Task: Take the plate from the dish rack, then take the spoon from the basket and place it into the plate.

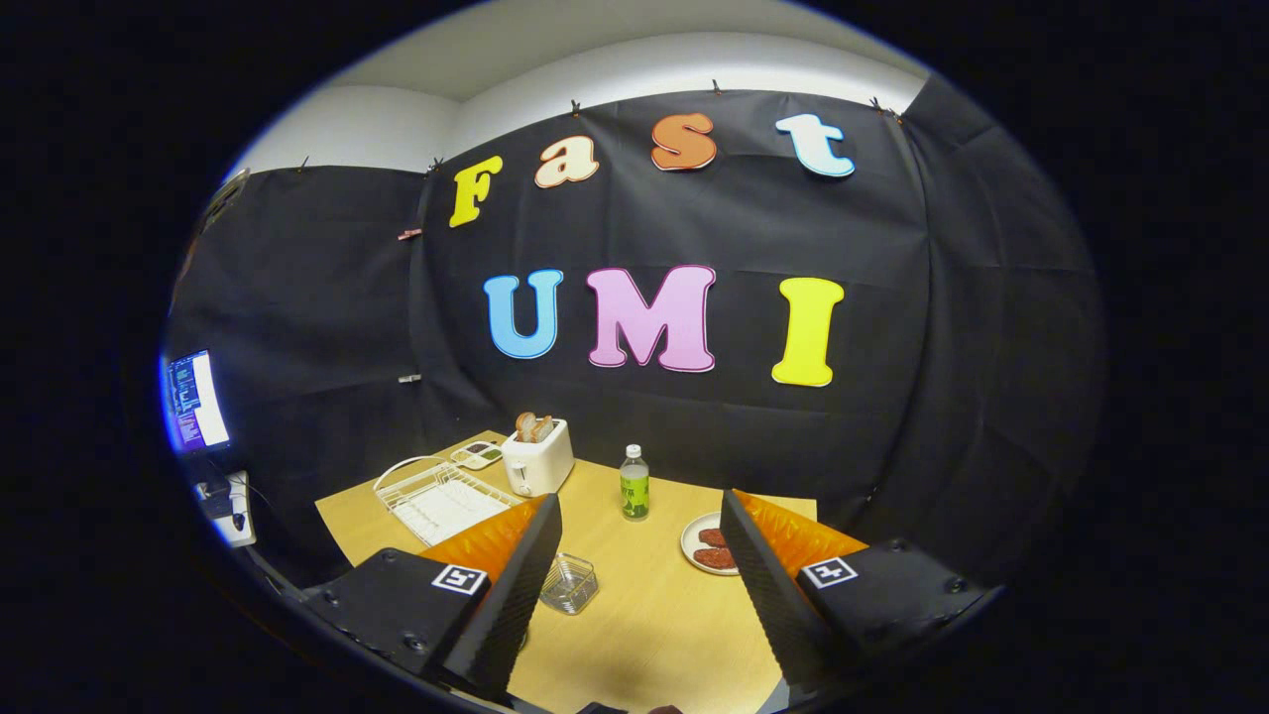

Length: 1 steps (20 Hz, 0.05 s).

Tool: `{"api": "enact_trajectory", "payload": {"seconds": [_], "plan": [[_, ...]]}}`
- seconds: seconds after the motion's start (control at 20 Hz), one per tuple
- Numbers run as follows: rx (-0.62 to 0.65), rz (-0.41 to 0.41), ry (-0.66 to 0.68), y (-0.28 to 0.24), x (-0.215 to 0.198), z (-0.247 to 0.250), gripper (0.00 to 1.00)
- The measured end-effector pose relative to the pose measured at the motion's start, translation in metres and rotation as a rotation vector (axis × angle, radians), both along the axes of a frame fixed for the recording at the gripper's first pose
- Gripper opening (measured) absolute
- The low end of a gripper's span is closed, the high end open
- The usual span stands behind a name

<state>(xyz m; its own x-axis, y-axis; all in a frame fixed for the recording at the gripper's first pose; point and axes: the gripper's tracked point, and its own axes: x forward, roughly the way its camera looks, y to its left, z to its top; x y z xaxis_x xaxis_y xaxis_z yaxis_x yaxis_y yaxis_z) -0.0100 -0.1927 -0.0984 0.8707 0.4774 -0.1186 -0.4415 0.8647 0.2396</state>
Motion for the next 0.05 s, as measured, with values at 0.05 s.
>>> {"api": "enact_trajectory", "payload": {"seconds": [0.05], "plan": [[-0.001, -0.001, -0.003, -0.0050, 0.0003, -0.0007, 0.99]]}}
